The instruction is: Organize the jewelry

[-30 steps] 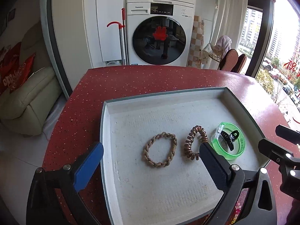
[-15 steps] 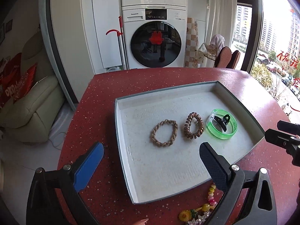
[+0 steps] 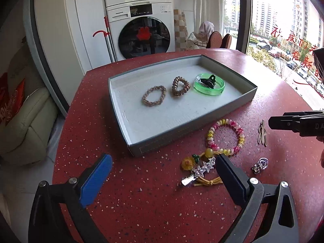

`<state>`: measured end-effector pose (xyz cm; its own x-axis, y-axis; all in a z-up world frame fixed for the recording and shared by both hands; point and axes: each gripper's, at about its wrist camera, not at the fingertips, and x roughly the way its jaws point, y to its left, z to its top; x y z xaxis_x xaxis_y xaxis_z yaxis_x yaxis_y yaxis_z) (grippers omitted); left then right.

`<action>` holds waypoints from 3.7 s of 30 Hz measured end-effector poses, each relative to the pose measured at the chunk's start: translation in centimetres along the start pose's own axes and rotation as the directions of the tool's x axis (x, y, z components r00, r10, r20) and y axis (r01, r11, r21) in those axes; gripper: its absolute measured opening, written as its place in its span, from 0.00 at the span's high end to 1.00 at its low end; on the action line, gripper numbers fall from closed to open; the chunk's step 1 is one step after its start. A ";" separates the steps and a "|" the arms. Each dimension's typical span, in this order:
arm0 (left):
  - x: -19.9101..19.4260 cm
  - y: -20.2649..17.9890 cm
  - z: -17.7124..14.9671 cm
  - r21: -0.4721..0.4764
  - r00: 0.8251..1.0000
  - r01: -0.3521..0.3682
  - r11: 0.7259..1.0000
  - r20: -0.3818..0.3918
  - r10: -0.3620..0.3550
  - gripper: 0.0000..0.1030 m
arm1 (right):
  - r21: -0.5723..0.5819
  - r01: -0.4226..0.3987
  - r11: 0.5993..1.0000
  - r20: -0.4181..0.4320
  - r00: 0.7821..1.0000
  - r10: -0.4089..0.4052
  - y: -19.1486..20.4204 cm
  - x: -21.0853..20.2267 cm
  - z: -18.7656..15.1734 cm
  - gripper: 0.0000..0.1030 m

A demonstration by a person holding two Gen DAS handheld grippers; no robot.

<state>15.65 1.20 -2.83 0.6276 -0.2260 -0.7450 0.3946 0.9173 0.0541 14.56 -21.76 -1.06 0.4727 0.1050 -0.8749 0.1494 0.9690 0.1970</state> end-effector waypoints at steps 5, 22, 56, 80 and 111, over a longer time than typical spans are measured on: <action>0.4 -0.9 -1.1 0.066 0.999 0.023 0.998 -0.027 -0.021 0.00 | 0.011 0.033 0.999 -0.002 0.999 -0.033 0.2 0.6 -0.4 0.20; 1.2 -2.4 -2.0 0.149 0.990 0.124 0.981 -0.083 -0.112 0.46 | -0.090 0.194 0.977 0.037 0.981 -0.191 3.3 2.7 -0.5 0.65; -1.9 -1.1 -2.0 -0.014 0.997 0.078 0.997 -0.021 -0.079 0.82 | -0.024 -0.046 0.999 0.073 0.996 0.047 0.8 -1.9 -2.3 0.81; 0.5 -3.4 -1.6 0.130 0.995 0.057 0.990 -0.084 -0.046 0.23 | -0.027 -0.074 0.997 0.084 0.994 0.076 0.8 -3.1 -3.1 0.81; -4.3 -2.4 -0.3 0.061 0.984 0.177 0.982 0.022 -0.179 0.72 | -0.038 -0.114 0.993 0.114 0.987 0.117 1.3 -4.6 -2.6 0.81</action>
<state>11.83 0.07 0.09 0.5617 -0.3934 -0.7278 0.5396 0.8411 -0.0382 10.34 -20.40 2.08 0.5825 0.1918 -0.7899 0.0618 0.9585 0.2783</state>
